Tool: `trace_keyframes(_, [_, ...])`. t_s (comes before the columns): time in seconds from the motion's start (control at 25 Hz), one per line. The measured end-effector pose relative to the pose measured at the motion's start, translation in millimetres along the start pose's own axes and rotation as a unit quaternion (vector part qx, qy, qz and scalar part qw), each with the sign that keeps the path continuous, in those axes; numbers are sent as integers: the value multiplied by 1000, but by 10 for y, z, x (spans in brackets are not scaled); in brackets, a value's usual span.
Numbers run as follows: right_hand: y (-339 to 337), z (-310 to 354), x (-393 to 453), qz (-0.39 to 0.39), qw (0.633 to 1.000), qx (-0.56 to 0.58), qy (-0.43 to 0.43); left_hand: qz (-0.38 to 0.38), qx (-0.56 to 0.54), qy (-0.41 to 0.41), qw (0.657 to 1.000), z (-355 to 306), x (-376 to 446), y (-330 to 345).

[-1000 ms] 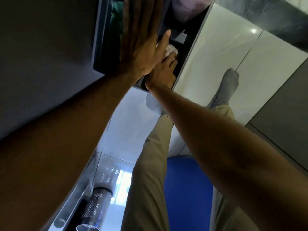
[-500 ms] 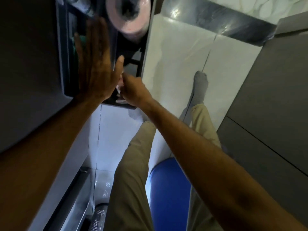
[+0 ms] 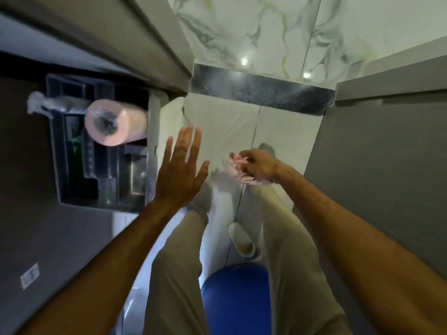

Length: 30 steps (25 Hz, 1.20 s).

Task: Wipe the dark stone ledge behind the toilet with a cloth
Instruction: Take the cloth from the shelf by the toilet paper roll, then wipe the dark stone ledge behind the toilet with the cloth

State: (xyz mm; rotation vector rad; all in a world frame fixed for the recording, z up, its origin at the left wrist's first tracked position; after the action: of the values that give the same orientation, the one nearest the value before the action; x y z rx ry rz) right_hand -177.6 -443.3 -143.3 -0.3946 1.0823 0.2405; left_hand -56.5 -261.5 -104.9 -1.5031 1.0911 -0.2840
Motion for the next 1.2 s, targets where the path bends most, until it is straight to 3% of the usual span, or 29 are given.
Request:
trace_keyframes(0.12, [-573,-460,422,-135,990,37,35,29,-38,-27,999,-268,556,506])
trace_keyframes(0.28, [-969,-791,1421,-292,952,89,34,82,-28,-88,992,-65,1491,1643])
trace_keyframes(0.44, [-920,-700,2637,-358,917,165,-66,84,35,-127,988,452,2178,2847])
trace_keyframes(0.56, [-798,-594,3471,-364,906,170,-132,25,67,-123,990,791,2471,3572])
trace_keyframes(0.76, [-457,-595,4300,-341,920,-84,-176,-82,105,-166,977,1073,2633,4148])
trace_keyframes(0.92, [-403,-581,4626,-376,876,-222,-206,-126,120,-133,976,1165,2571,4293])
trace_keyframes(1.08, [-300,-173,4901,-450,840,-225,-203,-162,94,-130,974,1183,2594,4335])
trace_keyframes(1.2, [-156,-484,4801,-398,805,-309,-314,-190,51,-119,973,1181,2599,4348])
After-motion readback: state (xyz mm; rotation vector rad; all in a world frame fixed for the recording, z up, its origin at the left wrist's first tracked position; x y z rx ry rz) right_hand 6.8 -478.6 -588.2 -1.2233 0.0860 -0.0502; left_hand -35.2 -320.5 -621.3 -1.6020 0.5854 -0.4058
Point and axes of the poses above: each hand's wrist, its own x-axis towards the middle knuckle, its own y-axis out of the palm, z = x × y, the point moved 5 cm from there along x, towards the middle knuckle, and after that the axes turned 3 degrees about -y, right-handed, at the moved point
